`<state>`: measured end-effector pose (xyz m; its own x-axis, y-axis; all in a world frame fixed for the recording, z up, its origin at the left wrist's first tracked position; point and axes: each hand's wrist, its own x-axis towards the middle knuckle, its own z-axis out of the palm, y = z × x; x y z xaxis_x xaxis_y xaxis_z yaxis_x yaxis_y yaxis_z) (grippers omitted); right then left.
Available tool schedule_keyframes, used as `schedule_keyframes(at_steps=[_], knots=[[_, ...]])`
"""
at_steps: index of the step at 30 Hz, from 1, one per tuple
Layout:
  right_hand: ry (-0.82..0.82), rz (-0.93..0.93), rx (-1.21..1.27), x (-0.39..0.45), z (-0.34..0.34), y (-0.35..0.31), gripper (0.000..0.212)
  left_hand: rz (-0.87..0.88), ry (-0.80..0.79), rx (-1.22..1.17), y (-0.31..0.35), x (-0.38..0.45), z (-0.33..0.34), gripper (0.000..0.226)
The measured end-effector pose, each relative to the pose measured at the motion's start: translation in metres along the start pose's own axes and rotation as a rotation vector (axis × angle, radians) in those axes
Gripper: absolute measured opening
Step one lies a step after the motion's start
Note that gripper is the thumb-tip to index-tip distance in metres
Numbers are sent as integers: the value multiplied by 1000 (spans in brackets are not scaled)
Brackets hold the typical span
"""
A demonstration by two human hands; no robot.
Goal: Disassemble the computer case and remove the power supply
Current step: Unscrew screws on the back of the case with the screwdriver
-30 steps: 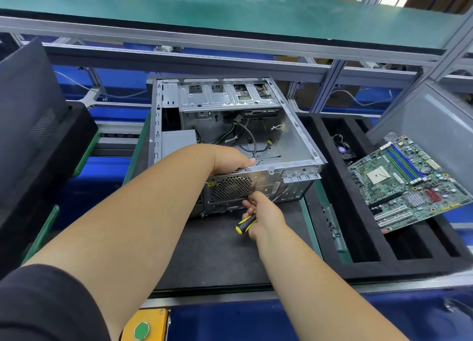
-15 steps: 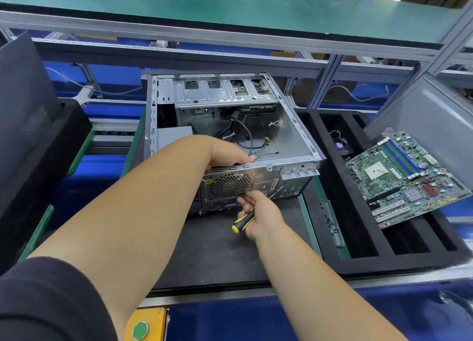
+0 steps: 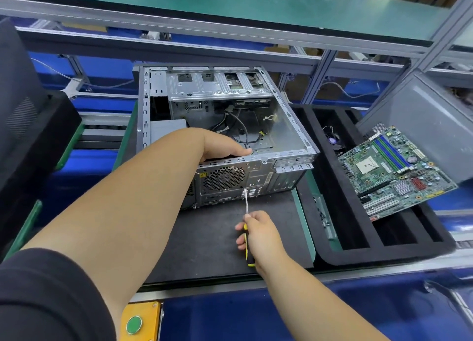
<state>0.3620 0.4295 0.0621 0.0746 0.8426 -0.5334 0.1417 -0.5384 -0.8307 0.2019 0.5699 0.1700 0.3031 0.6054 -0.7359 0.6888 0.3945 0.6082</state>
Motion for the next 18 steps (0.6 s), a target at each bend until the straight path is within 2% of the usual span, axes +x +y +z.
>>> schedule_keyframes(at_steps=[6,18], knots=[[-28,-65,26,-8,-6,-6,14,54,-18,38,2,-7,4,27],[42,-59,53,2,-5,-14,9,59,260,191,5,-16,13,19]])
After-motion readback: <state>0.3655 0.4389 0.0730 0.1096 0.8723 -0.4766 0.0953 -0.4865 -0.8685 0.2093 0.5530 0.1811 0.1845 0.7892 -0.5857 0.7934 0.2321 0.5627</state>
